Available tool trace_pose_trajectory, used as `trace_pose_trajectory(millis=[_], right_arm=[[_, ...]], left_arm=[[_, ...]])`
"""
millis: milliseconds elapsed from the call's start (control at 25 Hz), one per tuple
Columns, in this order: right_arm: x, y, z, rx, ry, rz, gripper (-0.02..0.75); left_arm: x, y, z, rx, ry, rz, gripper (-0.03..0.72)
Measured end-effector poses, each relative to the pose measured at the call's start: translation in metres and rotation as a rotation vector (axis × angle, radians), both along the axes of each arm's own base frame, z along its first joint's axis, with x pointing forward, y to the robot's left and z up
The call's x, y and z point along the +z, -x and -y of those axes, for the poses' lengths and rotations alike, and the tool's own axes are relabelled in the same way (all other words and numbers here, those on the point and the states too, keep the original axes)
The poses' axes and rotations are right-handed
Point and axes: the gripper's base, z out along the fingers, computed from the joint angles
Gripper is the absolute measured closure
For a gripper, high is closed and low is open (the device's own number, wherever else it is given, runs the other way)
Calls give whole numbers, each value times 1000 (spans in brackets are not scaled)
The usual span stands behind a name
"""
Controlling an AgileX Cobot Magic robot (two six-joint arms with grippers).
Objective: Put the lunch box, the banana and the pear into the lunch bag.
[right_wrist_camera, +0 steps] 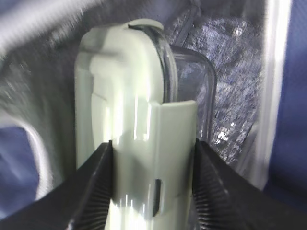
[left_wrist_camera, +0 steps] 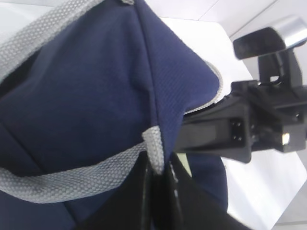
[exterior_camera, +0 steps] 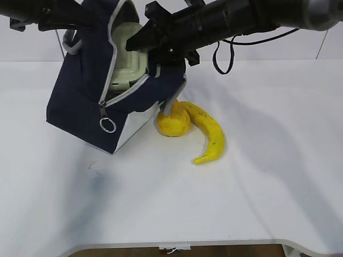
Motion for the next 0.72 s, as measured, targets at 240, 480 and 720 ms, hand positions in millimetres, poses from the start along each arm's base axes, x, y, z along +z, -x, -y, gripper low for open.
trace_pose_trajectory(millis=[240, 480, 720], right_arm=[[-19, -10, -6, -56, -35, -39, 358], [-57, -19, -13, -86, -32, -112, 358], [-82, -26, -17, -119, -27, -150, 358]], left_arm=[[-24, -13, 2, -4, -19, -59, 678], [-35, -18, 2, -9, -28, -81, 678], [-49, -23, 4, -23, -32, -125, 679]])
